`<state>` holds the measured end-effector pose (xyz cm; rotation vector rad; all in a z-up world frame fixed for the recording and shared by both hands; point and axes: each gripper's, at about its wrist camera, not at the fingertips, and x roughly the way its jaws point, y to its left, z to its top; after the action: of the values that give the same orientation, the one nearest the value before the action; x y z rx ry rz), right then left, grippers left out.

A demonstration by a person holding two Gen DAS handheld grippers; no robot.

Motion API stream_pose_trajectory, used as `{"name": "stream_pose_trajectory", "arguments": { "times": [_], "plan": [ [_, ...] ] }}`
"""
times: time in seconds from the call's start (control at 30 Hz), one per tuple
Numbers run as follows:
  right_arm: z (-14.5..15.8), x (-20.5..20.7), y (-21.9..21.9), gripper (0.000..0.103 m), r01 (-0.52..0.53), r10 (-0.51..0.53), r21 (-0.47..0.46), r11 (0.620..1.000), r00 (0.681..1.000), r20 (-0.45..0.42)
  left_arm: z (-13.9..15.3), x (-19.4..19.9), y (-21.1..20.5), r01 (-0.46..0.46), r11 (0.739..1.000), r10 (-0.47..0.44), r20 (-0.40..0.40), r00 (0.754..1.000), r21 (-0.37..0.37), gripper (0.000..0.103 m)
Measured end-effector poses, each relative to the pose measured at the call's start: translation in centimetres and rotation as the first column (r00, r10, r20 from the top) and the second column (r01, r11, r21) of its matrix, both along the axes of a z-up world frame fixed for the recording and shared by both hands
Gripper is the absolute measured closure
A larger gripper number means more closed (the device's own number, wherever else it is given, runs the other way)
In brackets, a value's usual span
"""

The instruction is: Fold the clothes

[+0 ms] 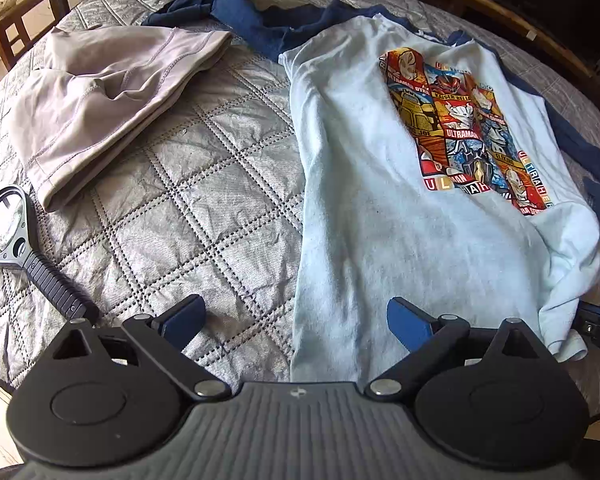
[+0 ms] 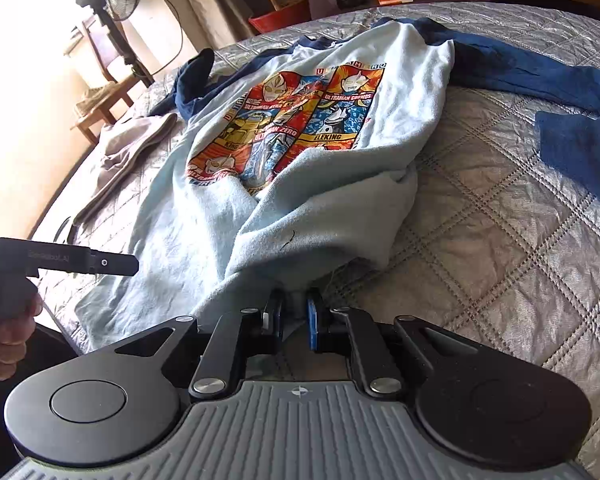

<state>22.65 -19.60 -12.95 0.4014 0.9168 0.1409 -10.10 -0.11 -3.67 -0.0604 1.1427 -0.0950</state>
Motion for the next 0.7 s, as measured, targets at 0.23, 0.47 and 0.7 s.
{"name": "stream_pose_trajectory", "arguments": {
  "times": [0.23,0.47,0.7],
  "plan": [
    [0.0,0.0,0.1,0.089,0.014,-0.014,-0.002,1.0,1.0,-0.004,0.6,-0.2,0.4,-0.062,0.998,0.062,0.017,0.998,0.016,0.078],
    [0.0,-0.1,0.1,0.089,0.03,-0.03,0.003,1.0,1.0,-0.01,0.4,-0.7,1.6,-0.096,0.992,0.095,-0.02,0.995,-0.086,0.103],
    [-0.2,-0.3,-0.2,0.089,0.046,-0.046,0.034,0.998,0.999,-0.007,0.0,-0.4,3.4,-0.155,0.946,0.123,-0.127,0.984,-0.284,0.071]
  ]
}}
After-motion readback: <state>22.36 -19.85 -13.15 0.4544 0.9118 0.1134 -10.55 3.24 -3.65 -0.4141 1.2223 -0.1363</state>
